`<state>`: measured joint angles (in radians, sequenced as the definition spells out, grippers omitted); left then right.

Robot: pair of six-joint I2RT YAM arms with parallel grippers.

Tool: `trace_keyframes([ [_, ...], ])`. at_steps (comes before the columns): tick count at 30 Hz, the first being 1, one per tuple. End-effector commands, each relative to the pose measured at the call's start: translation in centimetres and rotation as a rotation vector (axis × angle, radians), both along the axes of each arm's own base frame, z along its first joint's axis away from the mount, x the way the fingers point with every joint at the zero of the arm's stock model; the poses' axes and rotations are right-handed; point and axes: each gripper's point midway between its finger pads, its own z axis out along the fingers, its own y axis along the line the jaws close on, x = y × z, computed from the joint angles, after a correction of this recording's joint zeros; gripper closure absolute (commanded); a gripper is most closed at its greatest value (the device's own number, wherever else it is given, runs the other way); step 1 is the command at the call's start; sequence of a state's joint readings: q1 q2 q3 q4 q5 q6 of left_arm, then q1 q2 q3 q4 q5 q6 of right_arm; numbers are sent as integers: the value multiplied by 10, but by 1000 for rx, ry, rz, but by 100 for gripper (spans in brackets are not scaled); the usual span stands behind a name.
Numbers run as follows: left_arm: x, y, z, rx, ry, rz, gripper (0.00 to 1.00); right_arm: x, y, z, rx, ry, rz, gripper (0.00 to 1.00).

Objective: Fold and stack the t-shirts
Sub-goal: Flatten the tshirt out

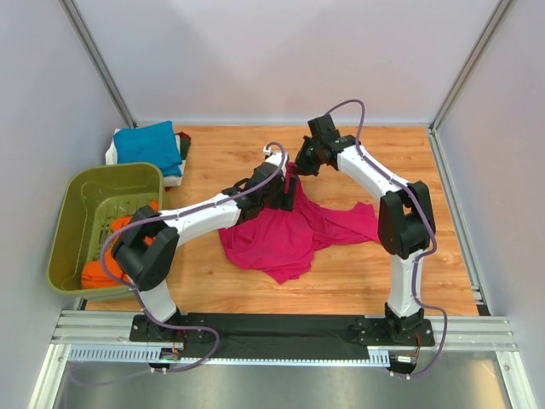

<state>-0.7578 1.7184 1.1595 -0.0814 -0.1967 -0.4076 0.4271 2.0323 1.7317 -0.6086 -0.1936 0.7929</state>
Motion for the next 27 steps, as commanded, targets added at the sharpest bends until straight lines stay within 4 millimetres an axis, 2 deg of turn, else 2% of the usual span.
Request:
trace_keyframes([
  [1, 37, -12, 34, -69, -140, 106, 16, 7, 1, 36, 58, -82, -15, 100],
  [3, 40, -15, 21, -72, -119, 117, 17, 9, 1, 36, 61, -84, -13, 100],
  [5, 39, -28, 21, -113, -109, 86, 19, 10, 2, 36, 63, -87, -10, 100],
  [9, 41, -35, 2, -111, -73, 100, 23, 12, 0, 33, 63, -81, -13, 100],
  [14, 43, -49, 0, -141, -81, 92, 27, 14, 3, 32, 83, -77, -5, 100],
  [15, 43, -48, -10, -121, -59, 106, 31, 14, 3, 30, 91, -69, -6, 100],
  [17, 46, -45, -13, -106, -56, 147, 34, 14, 4, 30, 92, -68, -4, 100],
  [20, 48, -39, -18, -93, -56, 186, 51, 12, 4, 29, 85, -71, 5, 100],
  [21, 49, -38, -15, -90, -66, 187, 74, 12, 4, 29, 84, -72, 8, 100],
  [22, 50, -35, -15, -72, -68, 195, 83, 11, 3, 29, 83, -70, 12, 100],
  [23, 54, -35, -6, -69, -79, 202, 98, 10, 2, 29, 75, -71, 20, 100],
  [25, 51, -27, -5, -14, -65, 214, 100, 9, -1, 26, 58, -67, 16, 100],
  [27, 50, -17, 15, 0, -89, 235, 100, 7, -5, 24, 36, -68, 21, 100],
])
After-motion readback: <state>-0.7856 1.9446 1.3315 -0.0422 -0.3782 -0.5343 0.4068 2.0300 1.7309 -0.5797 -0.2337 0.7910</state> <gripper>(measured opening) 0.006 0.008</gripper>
